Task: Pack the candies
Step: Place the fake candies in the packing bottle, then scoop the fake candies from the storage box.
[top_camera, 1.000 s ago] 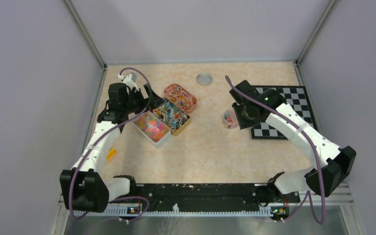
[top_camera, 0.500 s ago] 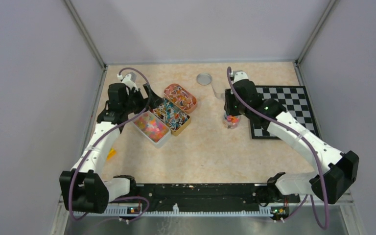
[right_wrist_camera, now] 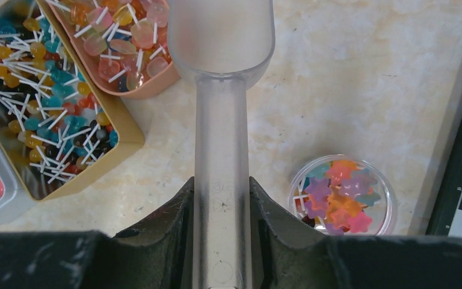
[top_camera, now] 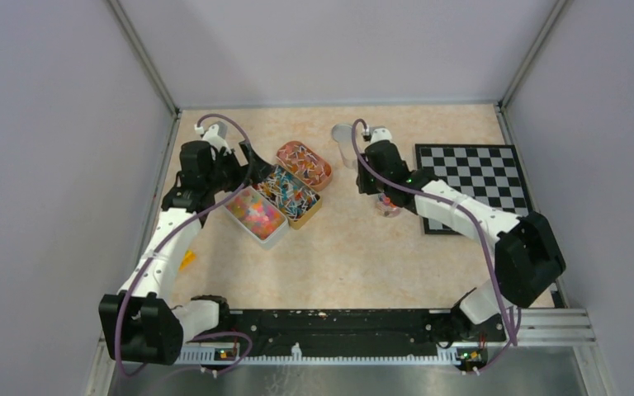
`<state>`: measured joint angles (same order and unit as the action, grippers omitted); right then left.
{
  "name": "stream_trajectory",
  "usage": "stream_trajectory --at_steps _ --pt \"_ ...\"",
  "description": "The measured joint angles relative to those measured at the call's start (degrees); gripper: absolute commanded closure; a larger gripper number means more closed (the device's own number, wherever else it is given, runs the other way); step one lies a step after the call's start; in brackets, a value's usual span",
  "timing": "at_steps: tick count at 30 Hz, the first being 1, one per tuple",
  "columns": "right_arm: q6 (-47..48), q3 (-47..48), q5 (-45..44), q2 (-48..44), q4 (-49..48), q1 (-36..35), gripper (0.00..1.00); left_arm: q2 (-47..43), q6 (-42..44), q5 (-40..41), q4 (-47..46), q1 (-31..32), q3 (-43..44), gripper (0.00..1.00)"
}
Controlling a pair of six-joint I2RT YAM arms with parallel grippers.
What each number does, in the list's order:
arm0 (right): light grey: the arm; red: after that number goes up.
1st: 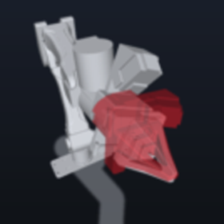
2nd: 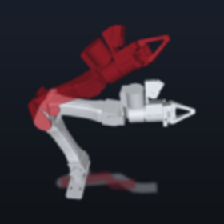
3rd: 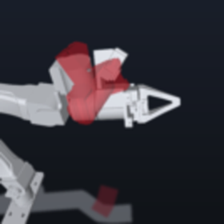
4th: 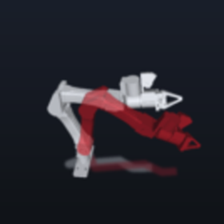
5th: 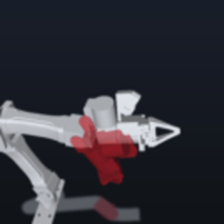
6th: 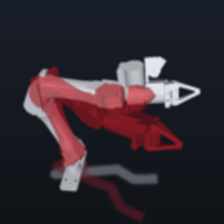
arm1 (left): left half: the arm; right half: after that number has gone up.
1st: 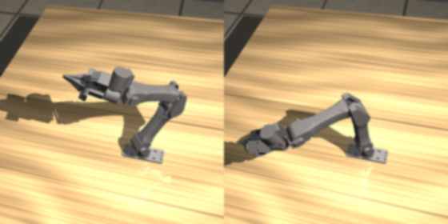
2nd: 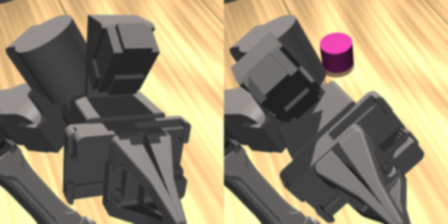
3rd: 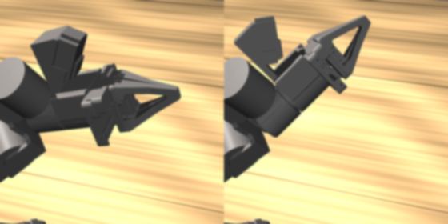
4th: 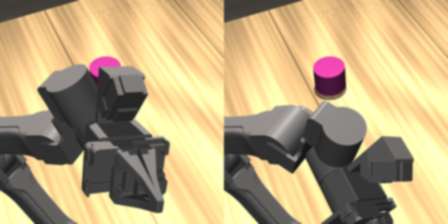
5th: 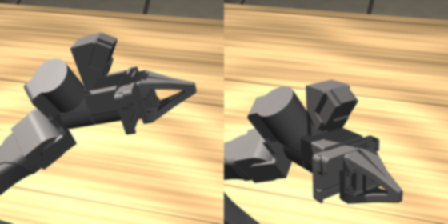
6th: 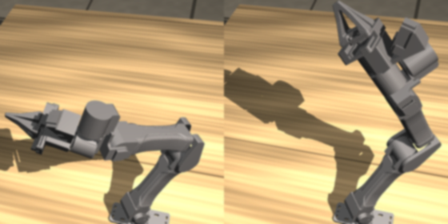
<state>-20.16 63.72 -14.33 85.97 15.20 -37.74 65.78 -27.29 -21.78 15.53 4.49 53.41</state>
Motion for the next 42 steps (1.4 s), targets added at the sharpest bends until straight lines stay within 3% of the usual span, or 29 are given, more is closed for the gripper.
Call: stream_trajectory --at_steps 6,10,15,20,30,42 --pt "0.02 0.07 2.56 2.10 0.24 -1.22 1.00 -0.02 -0.15 1.31 0.09 0.00 -0.24 0.01" --pt "0.31 4.70 6.01 3.58 5.01 -3.58 1.00 0.00 -3.41 12.50 2.93 -0.48 -0.24 0.01" --pt "2.10 22.32 9.57 11.13 16.09 -8.90 1.00 0.81 -10.34 24.52 7.82 -9.01 -0.17 0.02" --pt "3.87 39.58 12.33 19.69 27.10 -14.25 1.00 1.11 -16.57 28.37 8.55 -14.93 -1.92 0.05" --pt "6.23 58.60 15.80 33.38 44.33 -21.05 1.00 3.61 -21.68 24.90 7.78 -19.15 -7.96 0.12" --pt "7.13 67.49 17.11 43.69 51.89 -22.86 1.00 5.03 -22.58 17.46 3.67 -20.41 -9.86 0.17"
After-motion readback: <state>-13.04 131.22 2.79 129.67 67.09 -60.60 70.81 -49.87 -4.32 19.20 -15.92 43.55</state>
